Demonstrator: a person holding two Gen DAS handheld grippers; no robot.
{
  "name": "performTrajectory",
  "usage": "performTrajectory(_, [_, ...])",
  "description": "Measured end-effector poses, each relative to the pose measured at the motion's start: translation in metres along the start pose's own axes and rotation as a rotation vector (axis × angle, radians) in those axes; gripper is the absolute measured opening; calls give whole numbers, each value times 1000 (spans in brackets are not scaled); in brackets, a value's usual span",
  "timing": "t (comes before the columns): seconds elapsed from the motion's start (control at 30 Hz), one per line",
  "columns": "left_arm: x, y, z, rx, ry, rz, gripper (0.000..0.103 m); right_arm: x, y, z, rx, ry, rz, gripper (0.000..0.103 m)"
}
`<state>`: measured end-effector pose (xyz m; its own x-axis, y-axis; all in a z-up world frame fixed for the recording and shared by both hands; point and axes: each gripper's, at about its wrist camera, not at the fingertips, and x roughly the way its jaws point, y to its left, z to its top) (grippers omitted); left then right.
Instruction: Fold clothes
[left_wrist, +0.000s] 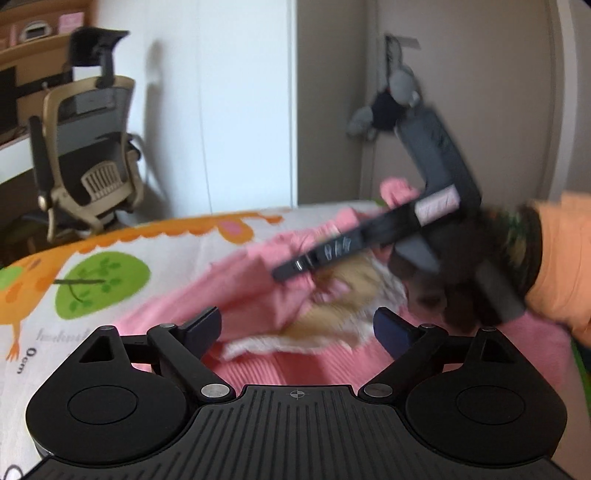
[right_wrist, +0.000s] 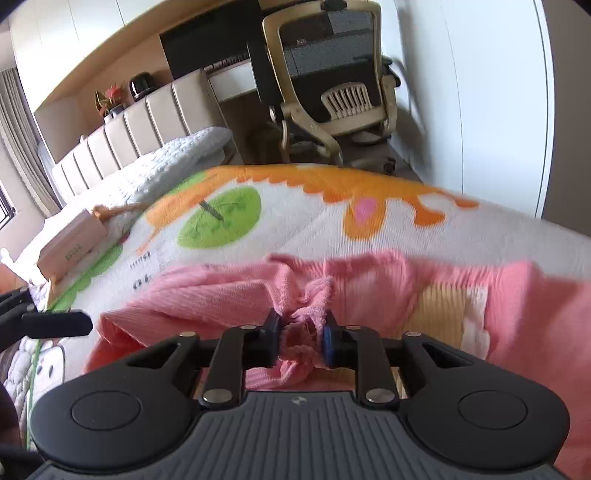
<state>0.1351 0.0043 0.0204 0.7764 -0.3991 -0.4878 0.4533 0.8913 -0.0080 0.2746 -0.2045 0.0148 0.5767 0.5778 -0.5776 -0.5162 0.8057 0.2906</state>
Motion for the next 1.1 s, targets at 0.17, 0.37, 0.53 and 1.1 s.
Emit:
performTrajectory(0.17, [22,15,12,-137,-73,-106,99,-41,-20,17,7,-90,-94,18])
performTrajectory(0.37, [82,27,-20,-359,86,-191,99,-22,-34,-21,-69,67,-273,36])
performTrajectory(0.53, [87,24,-30,-327,63,-177,101,-72,-35,-16,-96,-72,-267,43])
performTrajectory(1.1, [85,25,-33,-355,40,-186,103,-117,-89,3,-17,-247,-617,12])
